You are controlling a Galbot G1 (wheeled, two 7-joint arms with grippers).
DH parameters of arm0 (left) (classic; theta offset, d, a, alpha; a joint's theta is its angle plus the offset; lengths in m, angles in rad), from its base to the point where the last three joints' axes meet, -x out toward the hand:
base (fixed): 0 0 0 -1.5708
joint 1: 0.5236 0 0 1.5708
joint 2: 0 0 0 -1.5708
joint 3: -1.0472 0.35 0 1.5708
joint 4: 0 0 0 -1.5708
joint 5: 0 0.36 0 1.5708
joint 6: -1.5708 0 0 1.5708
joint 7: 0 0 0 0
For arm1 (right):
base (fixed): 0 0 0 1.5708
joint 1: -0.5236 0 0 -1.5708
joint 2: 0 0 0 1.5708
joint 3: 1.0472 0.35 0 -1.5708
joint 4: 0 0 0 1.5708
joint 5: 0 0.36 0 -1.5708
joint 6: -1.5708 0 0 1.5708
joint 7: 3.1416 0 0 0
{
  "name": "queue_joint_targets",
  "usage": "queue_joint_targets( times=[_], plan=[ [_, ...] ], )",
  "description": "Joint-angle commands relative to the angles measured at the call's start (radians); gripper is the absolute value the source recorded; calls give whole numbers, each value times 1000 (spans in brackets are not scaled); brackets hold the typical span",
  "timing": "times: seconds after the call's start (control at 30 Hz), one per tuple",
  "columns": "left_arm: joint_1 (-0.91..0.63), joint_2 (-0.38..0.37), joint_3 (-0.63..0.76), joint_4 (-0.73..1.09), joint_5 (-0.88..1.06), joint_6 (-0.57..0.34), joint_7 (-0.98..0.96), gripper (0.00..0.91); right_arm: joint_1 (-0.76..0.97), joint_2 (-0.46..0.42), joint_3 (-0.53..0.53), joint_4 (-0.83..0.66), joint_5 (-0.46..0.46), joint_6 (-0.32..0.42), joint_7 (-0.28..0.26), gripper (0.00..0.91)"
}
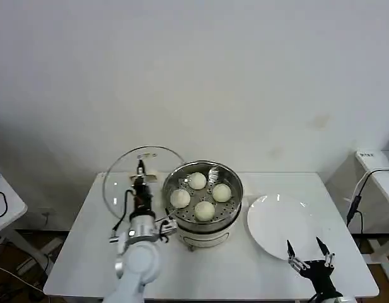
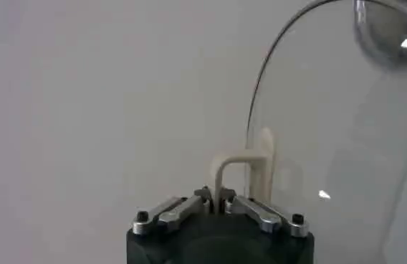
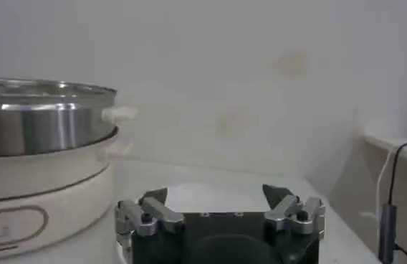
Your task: Take steamed baozi put them in steamer then cover it.
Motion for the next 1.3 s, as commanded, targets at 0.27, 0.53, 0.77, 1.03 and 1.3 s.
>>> queue_joint_targets(
  times=[0.27, 0.53, 0.77, 1.03, 1.3],
  plan=[
    [-155, -125, 196, 201, 83, 38, 70, 0, 3, 52, 14, 49, -15, -4, -5, 907],
    [-195, -157, 217, 290, 120, 65, 100, 0, 25, 25, 21, 36, -15, -20, -6, 907],
    [-216, -161, 244, 323, 130, 85, 128, 0, 38, 28, 13, 38, -29, -41, 3, 907],
    [-228, -163, 245, 324, 113, 103, 165, 0, 52, 11, 9, 33, -28, -49, -3, 907],
    [-213, -162, 258, 288, 68, 120, 205, 0, 53, 12, -1, 22, -39, -44, -3, 907]
  ],
)
